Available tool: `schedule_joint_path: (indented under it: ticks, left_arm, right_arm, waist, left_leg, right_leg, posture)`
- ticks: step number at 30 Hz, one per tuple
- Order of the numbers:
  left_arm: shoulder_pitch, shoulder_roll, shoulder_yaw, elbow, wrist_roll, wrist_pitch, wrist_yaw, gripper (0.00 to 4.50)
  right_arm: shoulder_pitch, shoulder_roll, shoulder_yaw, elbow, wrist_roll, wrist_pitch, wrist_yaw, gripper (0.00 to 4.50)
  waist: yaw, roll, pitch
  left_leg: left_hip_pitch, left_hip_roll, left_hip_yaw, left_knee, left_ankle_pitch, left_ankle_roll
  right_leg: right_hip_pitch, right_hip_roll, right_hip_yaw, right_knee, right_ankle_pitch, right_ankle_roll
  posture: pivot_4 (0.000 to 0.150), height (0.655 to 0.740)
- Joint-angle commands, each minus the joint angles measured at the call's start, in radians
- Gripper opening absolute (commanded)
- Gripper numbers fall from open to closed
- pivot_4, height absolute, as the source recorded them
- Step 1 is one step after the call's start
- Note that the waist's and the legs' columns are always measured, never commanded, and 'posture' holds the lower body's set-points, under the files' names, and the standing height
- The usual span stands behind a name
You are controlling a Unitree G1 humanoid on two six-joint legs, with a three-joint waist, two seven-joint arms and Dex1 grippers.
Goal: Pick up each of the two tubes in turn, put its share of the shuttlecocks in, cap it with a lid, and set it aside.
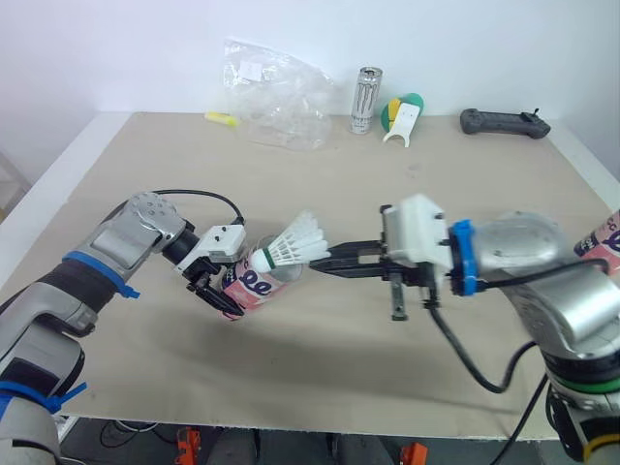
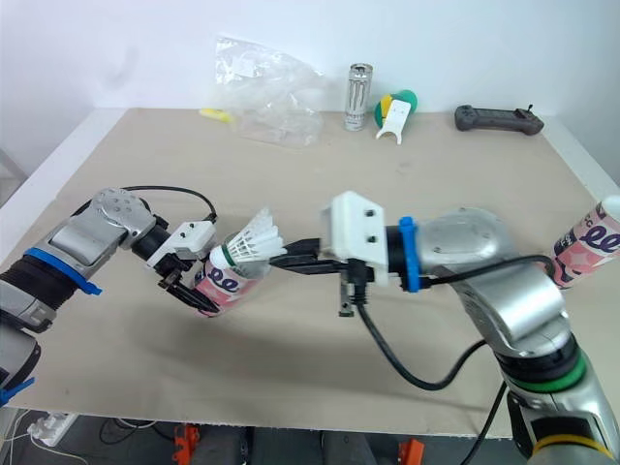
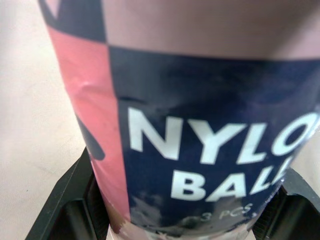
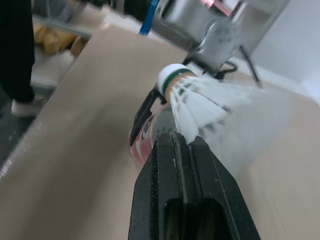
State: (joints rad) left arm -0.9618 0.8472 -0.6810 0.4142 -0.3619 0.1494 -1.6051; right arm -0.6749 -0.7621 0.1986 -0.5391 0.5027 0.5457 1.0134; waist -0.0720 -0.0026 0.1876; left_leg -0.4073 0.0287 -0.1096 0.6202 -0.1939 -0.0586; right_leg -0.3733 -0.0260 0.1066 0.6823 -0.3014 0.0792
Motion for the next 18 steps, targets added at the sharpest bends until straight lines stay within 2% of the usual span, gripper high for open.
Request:
schedule_joint_path:
  ticks: [1, 4, 11, 18]
  left_arm:
    - [0.018, -0.014, -0.038, 0.006, 0.016, -0.005, -0.009, 3.18]
    - [0.026, -0.011, -0.033, 0.005, 0.016, -0.007, -0.009, 3.18]
    - [0.047, 0.002, -0.026, 0.005, 0.018, -0.018, -0.009, 3.18]
    - [0.043, -0.008, -0.026, 0.013, 0.022, -0.020, -0.009, 3.18]
  right_arm:
    - [-0.031, 0.009, 0.032, 0.069, -0.073, -0.045, 0.016, 0.09]
    - [-0.020, -0.024, 0.025, 0.128, -0.122, -0.089, 0.051, 0.09]
    - [0.017, -0.111, -0.098, 0.132, -0.067, -0.083, 0.118, 0.09]
    - [-0.001, -0.076, -0.066, 0.077, -0.038, -0.052, 0.121, 0.09]
  waist:
    - [0.001, 0.000, 0.000]
    - [0.006, 0.000, 0.000]
    - [0.008, 0.000, 0.000]
    - [0.006, 0.000, 0.000]
  left_leg:
    - [0.000, 0.000, 0.000, 0.000, 0.000, 0.000]
    - [0.000, 0.000, 0.000, 0.000, 0.000, 0.000]
    - [0.000, 0.000, 0.000, -0.001, 0.000, 0.000]
    - [0.000, 0.000, 0.000, -0.001, 0.000, 0.000]
  right_leg:
    - [0.000, 0.000, 0.000, 0.000, 0.000, 0.000]
    - [0.000, 0.000, 0.000, 0.000, 0.000, 0.000]
    - [-0.001, 0.000, 0.000, 0.000, 0.000, -0.001]
    - [0.000, 0.000, 0.000, 0.000, 0.000, -0.001]
  posture:
    - [0.150, 0.7400]
    - [0.150, 0.7400]
    - [0.150, 0.7400]
    - [0.150, 0.7400]
